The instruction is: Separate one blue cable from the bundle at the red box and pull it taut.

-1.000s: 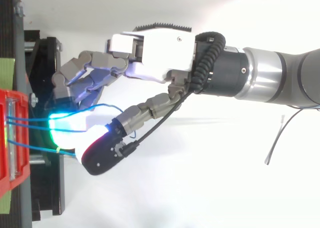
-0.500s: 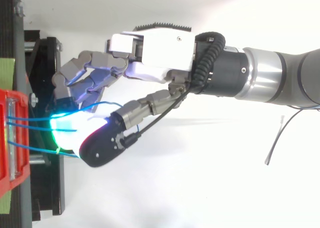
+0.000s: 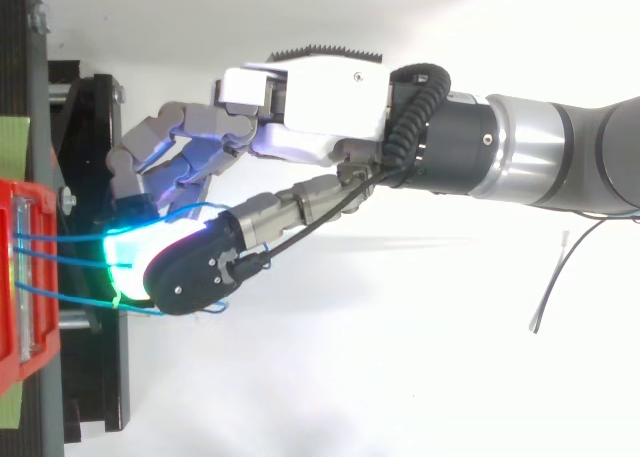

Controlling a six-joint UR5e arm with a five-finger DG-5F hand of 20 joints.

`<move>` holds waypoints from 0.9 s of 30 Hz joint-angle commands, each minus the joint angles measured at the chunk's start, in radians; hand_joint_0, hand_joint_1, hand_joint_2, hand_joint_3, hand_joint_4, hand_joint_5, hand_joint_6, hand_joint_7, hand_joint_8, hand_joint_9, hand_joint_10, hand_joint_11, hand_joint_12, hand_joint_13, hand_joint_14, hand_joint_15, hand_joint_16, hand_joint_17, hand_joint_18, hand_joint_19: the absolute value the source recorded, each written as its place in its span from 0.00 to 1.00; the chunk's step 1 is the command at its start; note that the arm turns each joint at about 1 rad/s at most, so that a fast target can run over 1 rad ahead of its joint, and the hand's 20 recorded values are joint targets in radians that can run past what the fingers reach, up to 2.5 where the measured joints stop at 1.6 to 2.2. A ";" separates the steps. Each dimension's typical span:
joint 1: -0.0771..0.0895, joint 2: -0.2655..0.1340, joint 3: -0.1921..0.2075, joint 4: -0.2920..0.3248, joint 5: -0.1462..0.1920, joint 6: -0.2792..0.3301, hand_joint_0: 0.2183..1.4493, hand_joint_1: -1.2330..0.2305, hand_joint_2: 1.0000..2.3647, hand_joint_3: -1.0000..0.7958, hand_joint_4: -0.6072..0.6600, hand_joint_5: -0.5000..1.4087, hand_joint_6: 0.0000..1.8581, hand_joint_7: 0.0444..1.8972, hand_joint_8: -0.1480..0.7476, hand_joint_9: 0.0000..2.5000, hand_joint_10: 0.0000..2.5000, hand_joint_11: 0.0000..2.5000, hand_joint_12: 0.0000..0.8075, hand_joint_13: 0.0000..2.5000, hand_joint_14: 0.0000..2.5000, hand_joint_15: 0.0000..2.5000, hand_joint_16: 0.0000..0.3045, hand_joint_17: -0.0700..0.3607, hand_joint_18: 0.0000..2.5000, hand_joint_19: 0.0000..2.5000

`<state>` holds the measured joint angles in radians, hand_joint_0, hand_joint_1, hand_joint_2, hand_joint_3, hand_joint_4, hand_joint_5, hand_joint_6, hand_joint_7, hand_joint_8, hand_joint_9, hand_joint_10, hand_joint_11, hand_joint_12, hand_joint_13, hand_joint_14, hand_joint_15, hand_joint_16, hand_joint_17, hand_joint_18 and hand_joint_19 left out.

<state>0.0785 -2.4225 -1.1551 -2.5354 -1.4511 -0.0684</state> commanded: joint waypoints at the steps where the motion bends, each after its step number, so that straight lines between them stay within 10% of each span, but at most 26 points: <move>1: 0.000 0.000 -0.002 -0.002 0.000 -0.002 0.35 0.31 0.01 0.38 0.65 0.16 0.46 0.54 0.58 0.28 0.00 0.21 0.48 0.27 0.00 0.14 0.17 0.43 0.33 0.23; 16: 0.000 0.000 -0.002 -0.006 0.006 -0.053 0.32 0.23 0.00 0.28 0.66 0.16 0.47 0.53 0.56 0.27 0.01 0.22 0.47 0.26 0.00 0.14 0.17 0.43 0.33 0.22; 27: 0.000 0.000 -0.002 -0.009 0.006 -0.048 0.31 0.40 0.00 0.28 0.65 0.18 0.46 0.55 0.58 0.30 0.01 0.21 0.47 0.27 0.00 0.14 0.17 0.43 0.34 0.23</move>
<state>0.0771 -2.4220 -1.1561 -2.5457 -1.4450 -0.1180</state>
